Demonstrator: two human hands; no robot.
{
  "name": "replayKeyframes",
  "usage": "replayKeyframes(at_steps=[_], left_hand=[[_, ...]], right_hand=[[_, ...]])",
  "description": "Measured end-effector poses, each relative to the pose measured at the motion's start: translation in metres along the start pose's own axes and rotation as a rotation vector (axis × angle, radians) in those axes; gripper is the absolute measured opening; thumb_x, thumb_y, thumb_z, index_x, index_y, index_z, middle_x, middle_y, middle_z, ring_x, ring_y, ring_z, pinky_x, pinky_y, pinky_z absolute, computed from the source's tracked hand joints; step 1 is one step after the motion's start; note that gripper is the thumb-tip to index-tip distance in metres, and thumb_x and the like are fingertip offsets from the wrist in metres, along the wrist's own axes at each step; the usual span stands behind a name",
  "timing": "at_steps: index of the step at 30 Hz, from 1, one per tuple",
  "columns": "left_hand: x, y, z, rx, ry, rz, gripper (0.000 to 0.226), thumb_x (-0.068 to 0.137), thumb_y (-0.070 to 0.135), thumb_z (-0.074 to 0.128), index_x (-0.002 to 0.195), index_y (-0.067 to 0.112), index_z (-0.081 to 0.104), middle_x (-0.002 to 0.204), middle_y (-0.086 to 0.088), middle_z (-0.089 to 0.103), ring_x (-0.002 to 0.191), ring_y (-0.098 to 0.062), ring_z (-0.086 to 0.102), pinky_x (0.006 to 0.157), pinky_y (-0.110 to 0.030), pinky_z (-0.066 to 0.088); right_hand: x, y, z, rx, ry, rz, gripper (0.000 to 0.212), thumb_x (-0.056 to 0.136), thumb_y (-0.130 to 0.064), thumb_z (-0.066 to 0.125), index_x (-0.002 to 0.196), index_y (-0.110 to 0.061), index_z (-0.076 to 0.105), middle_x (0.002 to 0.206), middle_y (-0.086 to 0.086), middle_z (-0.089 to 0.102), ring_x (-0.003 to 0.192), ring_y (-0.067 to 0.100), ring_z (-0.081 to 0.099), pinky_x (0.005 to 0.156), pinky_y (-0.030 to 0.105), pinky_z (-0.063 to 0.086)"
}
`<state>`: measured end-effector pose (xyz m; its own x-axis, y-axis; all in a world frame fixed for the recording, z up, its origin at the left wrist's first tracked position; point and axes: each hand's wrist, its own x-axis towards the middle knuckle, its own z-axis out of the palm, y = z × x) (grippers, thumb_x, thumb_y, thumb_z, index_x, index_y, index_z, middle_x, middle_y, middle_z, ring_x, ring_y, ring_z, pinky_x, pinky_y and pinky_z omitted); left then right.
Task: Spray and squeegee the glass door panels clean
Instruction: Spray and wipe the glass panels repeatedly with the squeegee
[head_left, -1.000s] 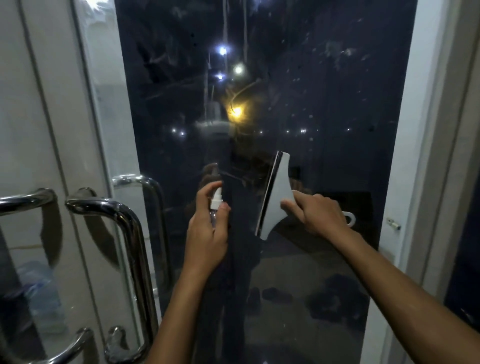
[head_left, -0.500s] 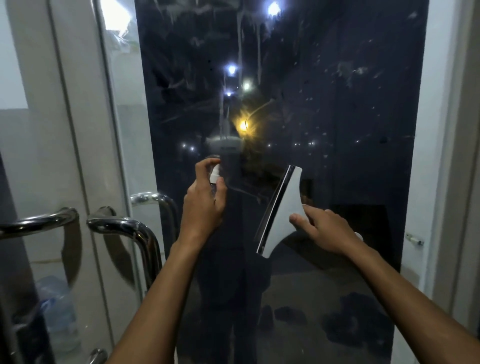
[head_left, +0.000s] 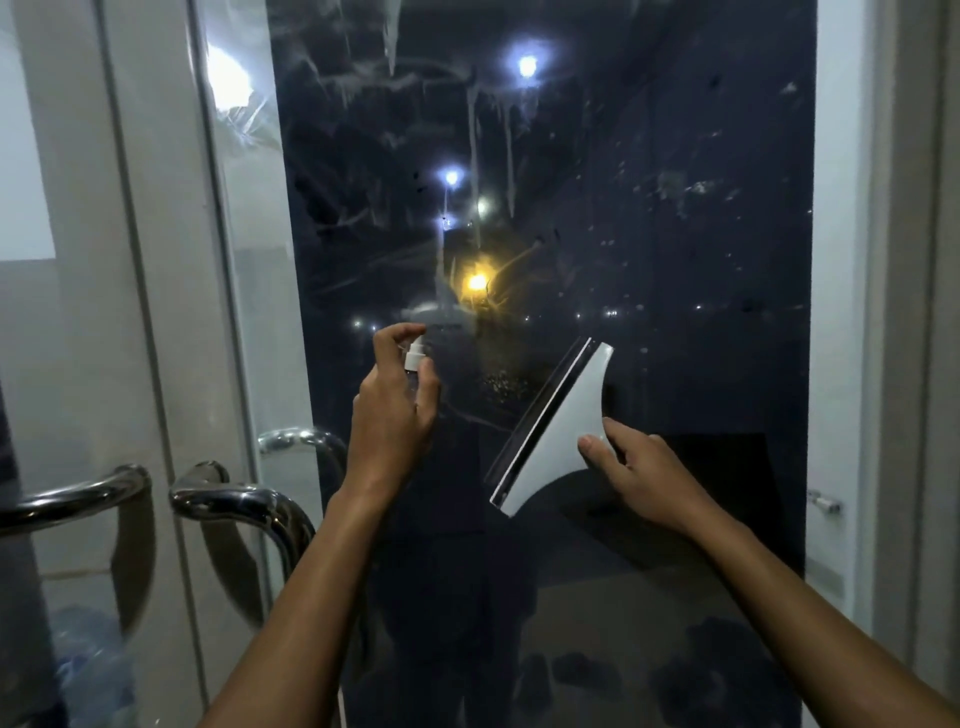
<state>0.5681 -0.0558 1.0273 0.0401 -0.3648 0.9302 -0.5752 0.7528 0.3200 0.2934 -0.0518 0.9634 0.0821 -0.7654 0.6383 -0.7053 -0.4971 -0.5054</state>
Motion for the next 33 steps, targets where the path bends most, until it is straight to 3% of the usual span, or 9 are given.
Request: replayKeyframes(at_steps=[5, 7, 9, 13, 18, 23, 25, 29, 33], left_hand=[[0.009, 0.007, -0.001, -0.033, -0.014, 0.043, 0.033, 0.104, 0.025, 0.045, 0.136, 0.025, 0.04, 0.096, 0.002, 0.06, 0.07, -0.01, 0.061, 0.06, -0.033, 0.049], [0.013, 0.008, 0.0, -0.042, -0.014, 0.056, 0.033, 0.104, 0.025, 0.045, 0.136, 0.026, 0.039, 0.1, 0.002, 0.06, 0.073, -0.008, 0.061, 0.062, -0.033, 0.048], [0.017, 0.009, 0.002, -0.038, -0.025, 0.065, 0.033, 0.104, 0.026, 0.045, 0.136, 0.026, 0.039, 0.104, -0.001, 0.061, 0.075, -0.007, 0.061, 0.065, -0.033, 0.048], [0.024, 0.01, 0.003, -0.018, -0.015, 0.088, 0.034, 0.103, 0.025, 0.047, 0.136, 0.026, 0.04, 0.109, -0.006, 0.064, 0.076, -0.014, 0.06, 0.067, -0.033, 0.045], [0.035, 0.014, 0.004, -0.003, 0.009, 0.094, 0.033, 0.102, 0.025, 0.049, 0.135, 0.024, 0.042, 0.105, -0.002, 0.064, 0.077, -0.022, 0.061, 0.069, -0.038, 0.046], [0.034, 0.023, 0.0, -0.019, -0.015, 0.124, 0.034, 0.102, 0.021, 0.051, 0.135, 0.018, 0.044, 0.097, 0.003, 0.056, 0.07, -0.014, 0.055, 0.067, -0.033, 0.039], [0.032, 0.02, -0.01, -0.007, -0.021, 0.122, 0.034, 0.101, 0.02, 0.051, 0.135, 0.019, 0.044, 0.096, 0.005, 0.056, 0.072, -0.016, 0.056, 0.068, -0.033, 0.039], [0.029, 0.014, -0.017, 0.026, -0.064, 0.116, 0.035, 0.101, 0.021, 0.051, 0.135, 0.025, 0.043, 0.093, 0.004, 0.058, 0.071, -0.019, 0.059, 0.066, -0.036, 0.044], [0.028, 0.008, -0.023, 0.05, -0.069, 0.109, 0.034, 0.101, 0.022, 0.05, 0.134, 0.028, 0.043, 0.095, 0.003, 0.061, 0.069, -0.017, 0.059, 0.065, -0.033, 0.041]], right_hand=[[0.029, -0.02, 0.005, 0.08, 0.086, 0.001, 0.037, 0.101, -0.051, 0.044, 0.122, -0.027, 0.063, 0.114, -0.008, 0.07, 0.101, 0.011, 0.065, 0.086, 0.039, 0.055], [0.044, -0.034, 0.009, 0.079, 0.128, -0.001, 0.042, 0.098, -0.055, 0.042, 0.119, -0.025, 0.064, 0.114, -0.006, 0.07, 0.103, 0.016, 0.066, 0.089, 0.042, 0.054], [0.057, -0.047, 0.012, 0.059, 0.157, -0.001, 0.049, 0.093, -0.064, 0.038, 0.104, -0.024, 0.064, 0.102, -0.005, 0.071, 0.094, 0.017, 0.066, 0.085, 0.046, 0.055], [0.086, -0.075, 0.008, -0.086, 0.215, -0.011, 0.041, 0.094, -0.064, 0.039, 0.081, -0.028, 0.052, 0.084, -0.004, 0.065, 0.081, 0.022, 0.062, 0.07, 0.039, 0.05], [0.109, -0.101, 0.002, -0.255, 0.225, -0.014, 0.062, 0.091, -0.073, 0.029, 0.099, -0.024, 0.065, 0.094, 0.003, 0.071, 0.089, 0.031, 0.065, 0.074, 0.043, 0.052], [0.093, -0.079, -0.008, -0.348, 0.174, 0.001, 0.056, 0.097, -0.068, 0.032, 0.107, -0.022, 0.063, 0.102, 0.007, 0.069, 0.095, 0.033, 0.063, 0.072, 0.04, 0.042], [0.084, -0.058, -0.012, -0.406, 0.136, 0.023, 0.056, 0.096, -0.069, 0.032, 0.11, -0.024, 0.062, 0.107, 0.011, 0.069, 0.099, 0.036, 0.063, 0.078, 0.043, 0.047], [0.059, -0.01, -0.031, -0.458, 0.112, 0.058, 0.058, 0.093, -0.074, 0.028, 0.108, -0.029, 0.062, 0.099, 0.005, 0.07, 0.091, 0.031, 0.065, 0.079, 0.045, 0.052], [0.077, -0.041, -0.034, -0.507, 0.149, -0.052, 0.056, 0.094, -0.073, 0.029, 0.104, -0.029, 0.063, 0.09, 0.002, 0.069, 0.084, 0.026, 0.065, 0.072, 0.04, 0.049]])
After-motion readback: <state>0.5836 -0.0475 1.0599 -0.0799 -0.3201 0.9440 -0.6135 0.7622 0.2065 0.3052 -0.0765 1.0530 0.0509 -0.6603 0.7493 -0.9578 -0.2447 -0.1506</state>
